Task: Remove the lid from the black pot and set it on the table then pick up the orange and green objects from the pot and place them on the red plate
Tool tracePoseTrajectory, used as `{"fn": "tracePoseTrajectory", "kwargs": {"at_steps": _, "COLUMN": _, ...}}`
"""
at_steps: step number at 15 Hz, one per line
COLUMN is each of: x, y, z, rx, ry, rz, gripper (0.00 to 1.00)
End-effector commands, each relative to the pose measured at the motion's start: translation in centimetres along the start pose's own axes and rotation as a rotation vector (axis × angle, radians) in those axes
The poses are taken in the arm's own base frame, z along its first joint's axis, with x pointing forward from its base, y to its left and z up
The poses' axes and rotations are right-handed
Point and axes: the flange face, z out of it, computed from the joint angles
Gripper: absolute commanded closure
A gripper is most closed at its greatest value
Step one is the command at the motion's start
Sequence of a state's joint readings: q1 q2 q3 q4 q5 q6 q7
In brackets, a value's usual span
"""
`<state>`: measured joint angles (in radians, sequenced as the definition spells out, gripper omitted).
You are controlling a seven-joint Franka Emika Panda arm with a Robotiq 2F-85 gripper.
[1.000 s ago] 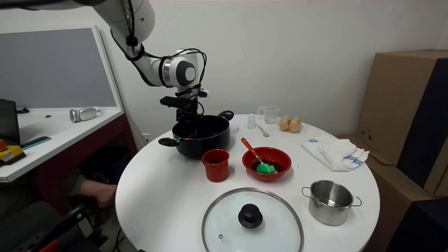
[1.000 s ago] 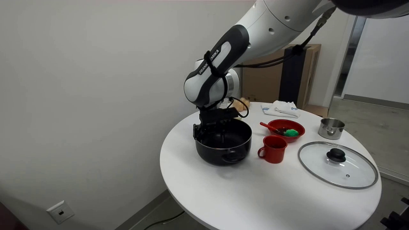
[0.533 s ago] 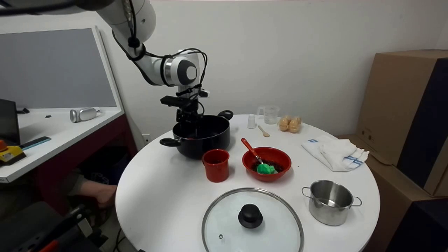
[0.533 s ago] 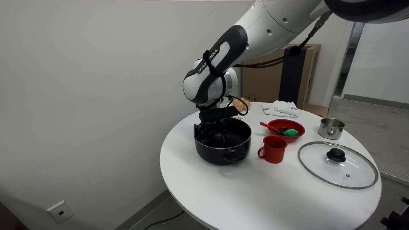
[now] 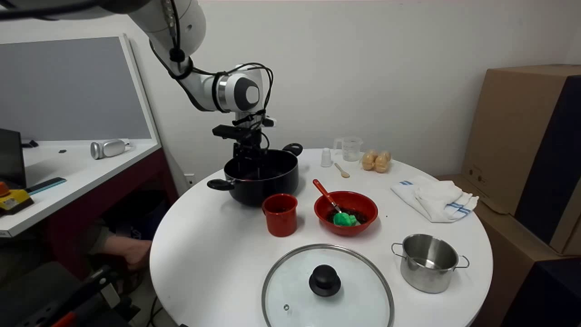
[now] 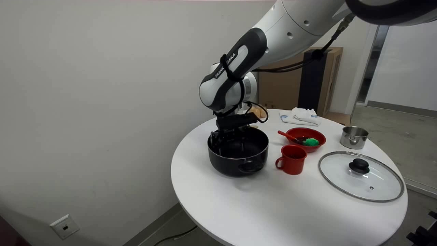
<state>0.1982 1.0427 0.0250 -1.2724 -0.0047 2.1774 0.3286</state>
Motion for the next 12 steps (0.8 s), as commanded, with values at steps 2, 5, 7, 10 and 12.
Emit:
{"fn": "tracePoseTrajectory", "kwargs": {"at_steps": 2, "x": 0.4, "y": 2.0, "z": -0.1, "rx": 0.01, "ry": 0.002, "rz": 0.038, "gripper": 0.0}}
{"fn": "tracePoseTrajectory", "kwargs": {"at_steps": 5, "x": 0.3, "y": 2.3, "z": 0.5, "rx": 0.003, "ry": -0.006, "rz": 0.041, "gripper": 0.0}}
{"fn": "tracePoseTrajectory", "kwargs": {"at_steps": 7, "x": 0.2, "y": 2.0, "z": 0.9, "rx": 0.001, "ry": -0.008, "rz": 0.038, "gripper": 0.0}}
{"fn": "tracePoseTrajectory", "kwargs": {"at_steps": 10, "x": 0.0, "y": 1.3, "z": 1.5, "rx": -0.004, "ry": -0.003, "rz": 0.023, "gripper": 0.0}}
{"fn": "tracePoseTrajectory", "kwargs": {"at_steps": 12, "x": -0.1, "y": 0.7, "z": 1.8, "rx": -0.009, "ry": 0.004, "rz": 0.015, "gripper": 0.0}}
